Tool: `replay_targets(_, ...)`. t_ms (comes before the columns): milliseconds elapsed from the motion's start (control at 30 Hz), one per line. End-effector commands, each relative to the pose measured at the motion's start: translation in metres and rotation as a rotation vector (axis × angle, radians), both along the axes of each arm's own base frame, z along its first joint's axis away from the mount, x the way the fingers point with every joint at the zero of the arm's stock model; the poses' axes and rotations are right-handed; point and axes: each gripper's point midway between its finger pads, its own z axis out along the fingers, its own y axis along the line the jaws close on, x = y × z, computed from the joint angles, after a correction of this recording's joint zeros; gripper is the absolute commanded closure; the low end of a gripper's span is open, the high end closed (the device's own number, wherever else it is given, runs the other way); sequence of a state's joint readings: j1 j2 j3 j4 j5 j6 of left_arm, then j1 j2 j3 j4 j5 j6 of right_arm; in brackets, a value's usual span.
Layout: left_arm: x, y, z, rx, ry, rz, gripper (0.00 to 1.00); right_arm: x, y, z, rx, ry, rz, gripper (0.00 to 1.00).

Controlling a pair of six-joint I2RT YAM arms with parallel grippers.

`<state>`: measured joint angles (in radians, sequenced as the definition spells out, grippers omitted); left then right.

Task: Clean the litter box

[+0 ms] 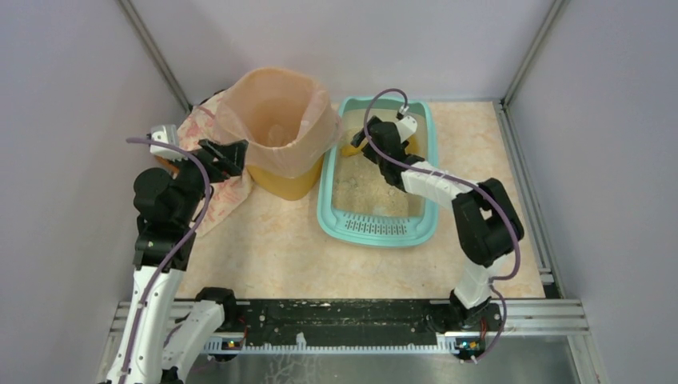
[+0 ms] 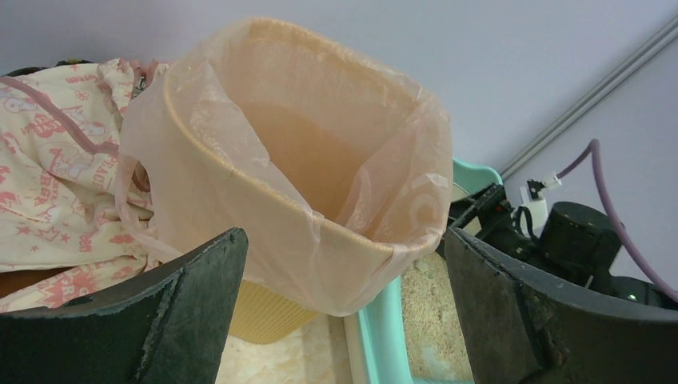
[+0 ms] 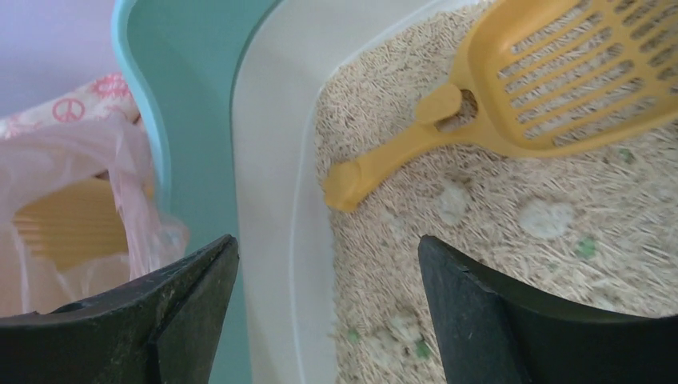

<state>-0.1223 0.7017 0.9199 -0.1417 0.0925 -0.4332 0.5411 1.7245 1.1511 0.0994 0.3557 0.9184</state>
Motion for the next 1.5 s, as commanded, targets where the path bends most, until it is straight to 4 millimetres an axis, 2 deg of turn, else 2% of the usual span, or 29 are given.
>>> replay_targets(0, -0.004, 0.004, 0.004, 0.008, -0.025, 0.016, 0.01, 0.037, 0.018, 0.026, 0.128, -0.081, -0.059, 0.18)
replay_targets(100, -0.004, 0.006, 0.001, 0.018, -0.017, 0.028, 0.01, 0.047, 0.027, 0.012, 0.154, -0.046, -0.056, 0.21)
replay_targets(167, -0.004, 0.007, 0.0, 0.02, -0.016, 0.032, 0.01, 0.049, 0.032, -0.001, 0.176, -0.013, -0.063, 0.28)
replay_targets(233, -0.004, 0.006, 0.0, 0.02, -0.017, 0.027, 0.01, 0.051, 0.035, -0.012, 0.195, 0.009, -0.073, 0.29)
replay_targets(333, -0.004, 0.004, -0.003, 0.017, -0.01, 0.016, 0.01, 0.051, 0.032, -0.026, 0.192, 0.034, -0.101, 0.29)
replay_targets(500, -0.004, 0.004, -0.008, 0.016, -0.001, 0.016, 0.01, 0.049, 0.024, -0.037, 0.175, 0.059, -0.148, 0.28)
replay_targets(833, -0.007, 0.0, -0.007, 0.015, 0.004, -0.007, 0.01, 0.065, 0.015, -0.066, 0.176, 0.085, -0.198, 0.31)
replay_targets(1267, -0.009, -0.002, -0.01, 0.014, 0.015, -0.019, 0.01, 0.085, 0.02, -0.081, 0.225, 0.032, -0.182, 0.6)
replay_targets(1367, -0.008, -0.002, -0.012, 0.013, 0.018, -0.017, 0.01, 0.088, 0.02, -0.081, 0.229, 0.01, -0.162, 0.73)
replay_targets(1467, -0.006, -0.005, -0.014, 0.008, 0.023, -0.032, 0.01, 0.09, 0.021, -0.077, 0.253, -0.019, -0.14, 0.8)
